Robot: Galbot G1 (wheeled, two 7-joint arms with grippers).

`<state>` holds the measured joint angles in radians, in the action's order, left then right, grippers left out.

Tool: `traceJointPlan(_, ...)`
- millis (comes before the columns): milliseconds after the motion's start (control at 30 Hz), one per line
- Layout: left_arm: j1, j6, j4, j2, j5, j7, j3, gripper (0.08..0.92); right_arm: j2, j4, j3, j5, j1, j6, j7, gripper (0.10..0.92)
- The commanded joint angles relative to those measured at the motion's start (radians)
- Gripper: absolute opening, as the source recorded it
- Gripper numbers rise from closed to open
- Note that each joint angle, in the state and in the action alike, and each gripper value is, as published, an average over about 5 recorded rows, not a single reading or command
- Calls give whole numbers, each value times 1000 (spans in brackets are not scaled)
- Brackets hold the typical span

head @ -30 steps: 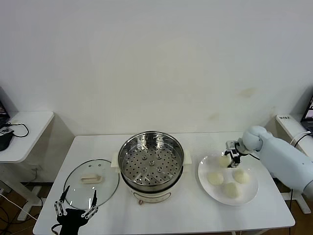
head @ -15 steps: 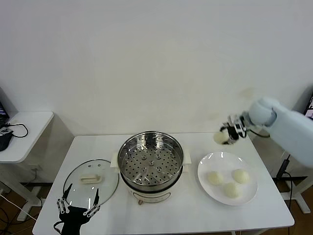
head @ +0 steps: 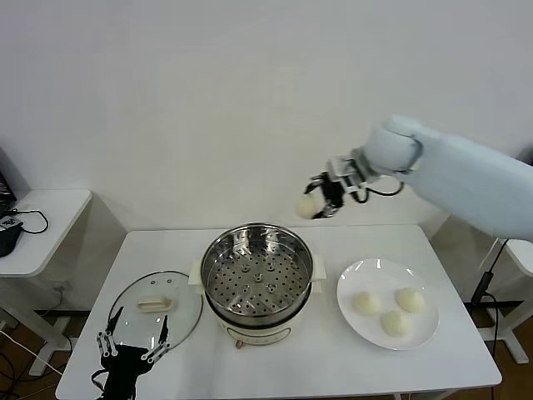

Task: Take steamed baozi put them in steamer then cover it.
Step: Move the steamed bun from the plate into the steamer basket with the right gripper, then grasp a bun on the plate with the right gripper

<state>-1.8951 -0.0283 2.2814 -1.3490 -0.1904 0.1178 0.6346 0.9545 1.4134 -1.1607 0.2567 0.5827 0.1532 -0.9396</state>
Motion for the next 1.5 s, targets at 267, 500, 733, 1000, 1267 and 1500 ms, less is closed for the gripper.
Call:
traceJointPlan(267, 5, -3, 8, -12, 2, -2, 16, 823, 282, -88, -152, -248, -42, -251, 31, 628)
traceJointPlan(500, 0, -2, 11, -19, 2, -2, 25, 823, 314, -208, -134, -448, -111, -367, 55, 628)
traceJointPlan(733, 0, -2, 13, -25, 0, -3, 23, 823, 337, -267, -116, -523, -158, -433, 95, 628)
traceJointPlan(1000, -4, -2, 20, -27, -1, -3, 23, 823, 349, -290, -114, -529, -176, -452, 112, 641)
traceJointPlan(1267, -11, -2, 31, -27, -1, -3, 23, 823, 335, -248, -107, -424, -116, -417, 84, 806)
traceJointPlan(1500, -9, -3, 32, -21, -1, -6, 21, 823, 205, -67, -107, -134, 65, -183, -29, 823)
